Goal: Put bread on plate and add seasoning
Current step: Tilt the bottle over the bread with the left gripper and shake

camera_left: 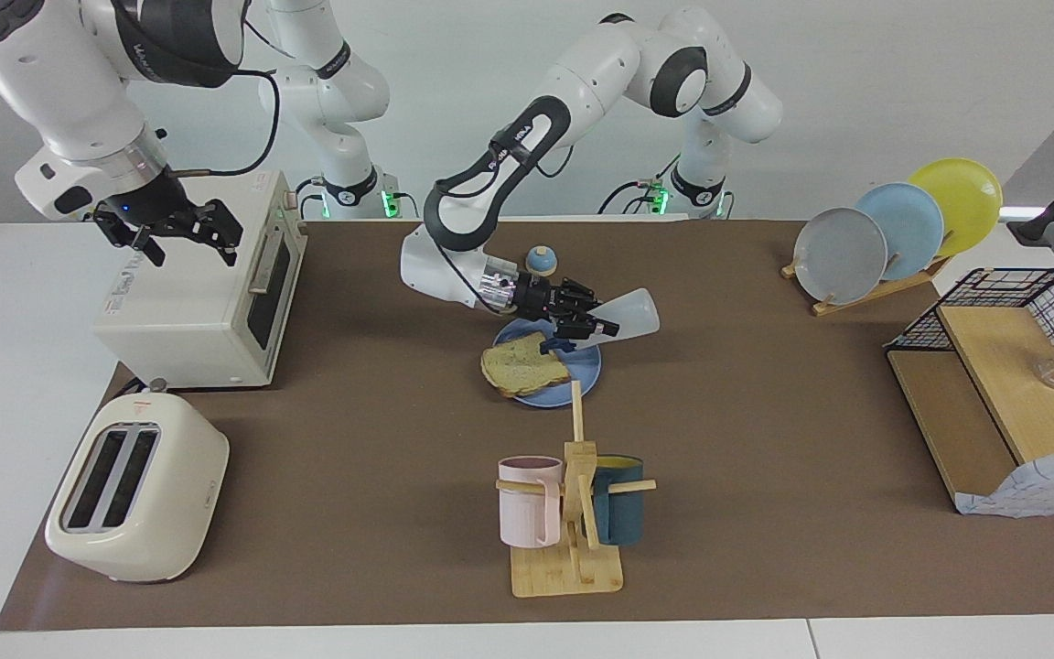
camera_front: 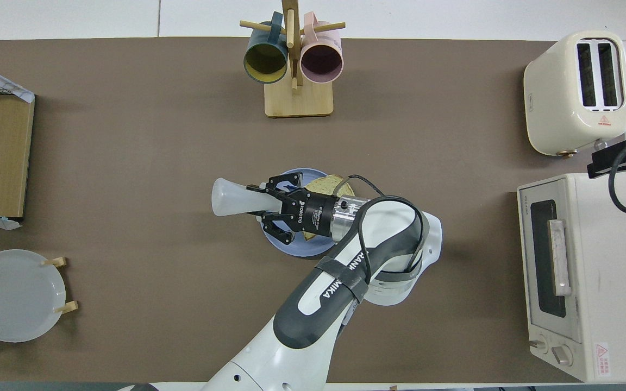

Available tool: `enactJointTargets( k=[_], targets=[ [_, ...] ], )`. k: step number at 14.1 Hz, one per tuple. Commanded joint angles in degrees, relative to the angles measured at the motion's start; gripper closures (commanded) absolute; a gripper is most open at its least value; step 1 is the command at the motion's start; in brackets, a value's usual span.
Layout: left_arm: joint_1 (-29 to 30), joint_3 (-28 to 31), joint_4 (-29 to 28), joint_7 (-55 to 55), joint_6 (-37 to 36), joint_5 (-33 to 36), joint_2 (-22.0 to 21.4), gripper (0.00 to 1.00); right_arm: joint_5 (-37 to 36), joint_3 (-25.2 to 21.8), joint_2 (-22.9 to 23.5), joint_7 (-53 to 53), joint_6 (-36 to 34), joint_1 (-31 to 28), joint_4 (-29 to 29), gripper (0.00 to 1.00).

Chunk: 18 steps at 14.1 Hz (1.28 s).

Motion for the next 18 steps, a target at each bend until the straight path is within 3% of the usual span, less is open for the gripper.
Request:
enactJointTargets(
  k=[1,6,13,18],
  targets=[
    [0.5,0.9,1.5,0.4,4.4,1.8,1.4,1.00,0.6,0.5,-0.2,-0.5,-0.2,-0.7,0.1,0.00],
    [4.0,0.9,0.2,0.4,7.1,6.6,1.3,1.00,0.8,0.4,-0.8,-0.7,-0.5,-0.1,-0.5,0.00],
    [-2.4,0.8,0.3,0.5,3.1,3.3,0.7,1.00,0.8,0.4,-0.9,-0.7,-0.6,-0.1,-0.5,0.00],
    [0.6,0.9,-0.7,0.4,5.4,4.1,0.7,1.00,0.8,0.4,-0.8,-0.7,-0.6,-0.1,-0.5,0.00]
  ],
)
